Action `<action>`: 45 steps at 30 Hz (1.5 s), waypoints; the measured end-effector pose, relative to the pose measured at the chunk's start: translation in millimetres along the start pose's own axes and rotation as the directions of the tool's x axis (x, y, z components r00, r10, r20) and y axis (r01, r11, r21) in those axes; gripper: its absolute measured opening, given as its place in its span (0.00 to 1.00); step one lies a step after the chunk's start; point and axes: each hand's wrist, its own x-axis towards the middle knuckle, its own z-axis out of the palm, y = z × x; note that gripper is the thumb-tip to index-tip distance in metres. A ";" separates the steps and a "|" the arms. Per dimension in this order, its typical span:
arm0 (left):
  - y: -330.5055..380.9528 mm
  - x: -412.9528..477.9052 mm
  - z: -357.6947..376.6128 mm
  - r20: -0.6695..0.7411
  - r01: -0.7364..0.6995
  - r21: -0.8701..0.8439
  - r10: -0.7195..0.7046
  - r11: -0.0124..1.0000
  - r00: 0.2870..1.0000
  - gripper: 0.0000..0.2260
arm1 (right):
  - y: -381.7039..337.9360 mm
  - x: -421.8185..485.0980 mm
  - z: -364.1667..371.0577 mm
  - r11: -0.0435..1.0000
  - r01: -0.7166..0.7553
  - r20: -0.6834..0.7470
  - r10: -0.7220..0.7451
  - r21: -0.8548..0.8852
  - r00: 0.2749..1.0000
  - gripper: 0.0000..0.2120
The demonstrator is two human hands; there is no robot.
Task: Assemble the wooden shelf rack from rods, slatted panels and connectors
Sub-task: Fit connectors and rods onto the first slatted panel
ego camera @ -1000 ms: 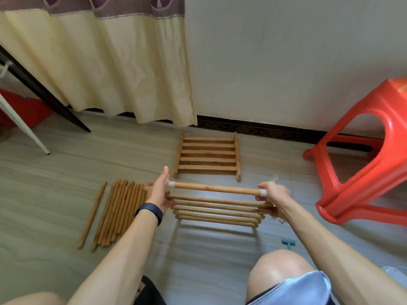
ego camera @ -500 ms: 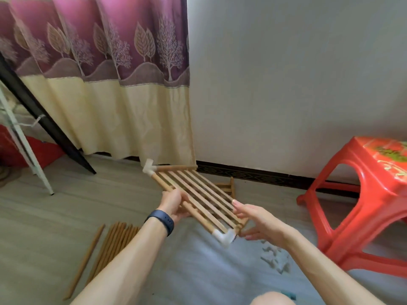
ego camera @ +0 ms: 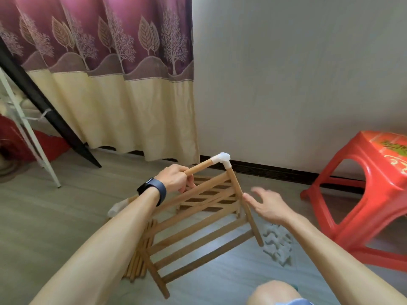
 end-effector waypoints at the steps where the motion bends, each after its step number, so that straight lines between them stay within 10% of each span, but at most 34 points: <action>1: 1.7 0.4 2.5 0.026 -0.006 0.028 0.005 1.000 1.000 0.16 | 1.6 -7.4 9.3 0.998 -0.014 0.096 0.009 0.055 0.995 0.36; 11: -39.8 35.9 79.6 -0.270 -0.104 0.167 0.147 0.980 0.951 0.18 | 43.0 -23.6 110.0 0.843 -0.139 -0.201 0.279 0.520 0.939 0.31; 20: -233.5 12.3 221.9 -0.063 0.539 0.033 -0.536 0.842 0.842 0.34 | 138.8 -15.6 205.6 0.713 -0.550 0.016 0.604 0.435 0.796 0.41; 26: -271.5 -4.6 263.6 0.083 0.621 -0.051 -0.616 0.782 0.783 0.18 | 155.1 0.9 260.4 0.618 -0.617 0.140 0.643 0.487 0.753 0.39; 36: -283.9 35.9 258.6 -0.026 0.581 0.002 -0.581 0.814 0.814 0.20 | 153.4 34.9 284.7 0.788 -0.499 0.100 0.500 0.361 0.860 0.11; 40: -284.9 28.7 265.9 -0.009 0.442 0.193 -0.449 0.876 0.894 0.35 | 157.3 23.8 295.8 0.936 -0.351 0.001 0.351 0.017 0.936 0.29; 45: -296.2 11.5 281.6 0.334 0.070 0.621 -0.345 0.780 0.877 0.37 | 161.2 6.6 308.7 0.932 -0.076 0.300 0.191 -0.355 0.935 0.32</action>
